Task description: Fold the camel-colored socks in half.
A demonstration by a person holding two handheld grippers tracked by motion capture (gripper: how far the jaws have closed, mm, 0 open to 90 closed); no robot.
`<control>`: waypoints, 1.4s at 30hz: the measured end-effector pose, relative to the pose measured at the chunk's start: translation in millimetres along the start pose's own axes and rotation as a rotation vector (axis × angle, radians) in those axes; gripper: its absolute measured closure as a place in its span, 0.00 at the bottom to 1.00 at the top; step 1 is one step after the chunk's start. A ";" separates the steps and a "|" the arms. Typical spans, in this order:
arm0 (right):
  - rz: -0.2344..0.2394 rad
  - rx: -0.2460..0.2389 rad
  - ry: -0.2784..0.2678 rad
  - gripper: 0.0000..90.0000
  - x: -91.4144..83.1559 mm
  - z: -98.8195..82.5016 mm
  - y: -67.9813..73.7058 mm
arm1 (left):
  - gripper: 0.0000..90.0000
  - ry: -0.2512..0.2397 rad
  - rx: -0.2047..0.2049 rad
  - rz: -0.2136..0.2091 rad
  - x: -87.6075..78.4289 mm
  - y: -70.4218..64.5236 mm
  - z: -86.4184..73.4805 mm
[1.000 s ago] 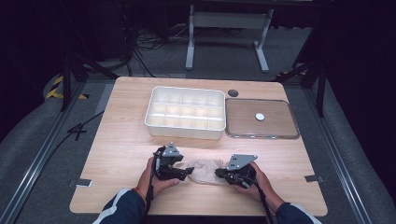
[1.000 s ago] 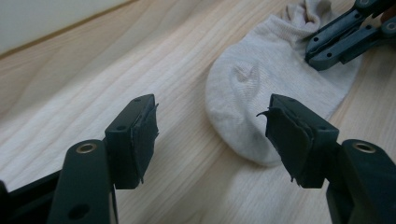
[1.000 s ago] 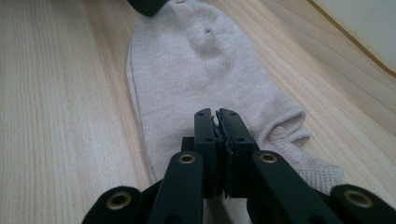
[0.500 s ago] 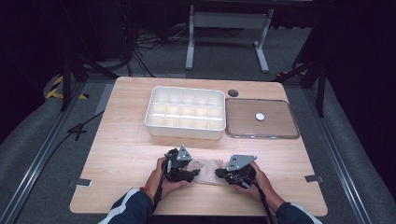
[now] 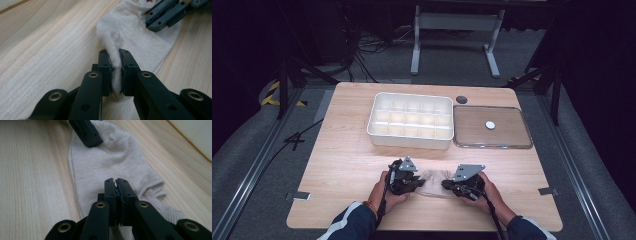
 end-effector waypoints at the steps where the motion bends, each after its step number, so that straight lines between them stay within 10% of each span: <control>1: -0.002 0.002 0.002 0.96 0.3 0.4 0.0 | 0.91 0.004 0.016 0.004 -0.4 0.3 0.2; 33: 0.002 0.005 0.024 0.87 8.9 10.7 2.0 | 0.91 -0.134 0.054 -0.005 -3.2 -16.2 32.5; 42: -0.092 0.049 -0.086 0.75 -39.3 14.9 -28.8 | 0.91 -0.137 0.042 0.002 -5.7 -13.1 31.3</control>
Point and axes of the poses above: each handheld gripper's, and its own axes: x roughly forward along the jaws, z roughly out of its top, y roughly to its left, the point moved 9 cm from there along x, roughly forward along the jaws, and after that the axes turned 11 degrees about x, right-handed, at the moved point
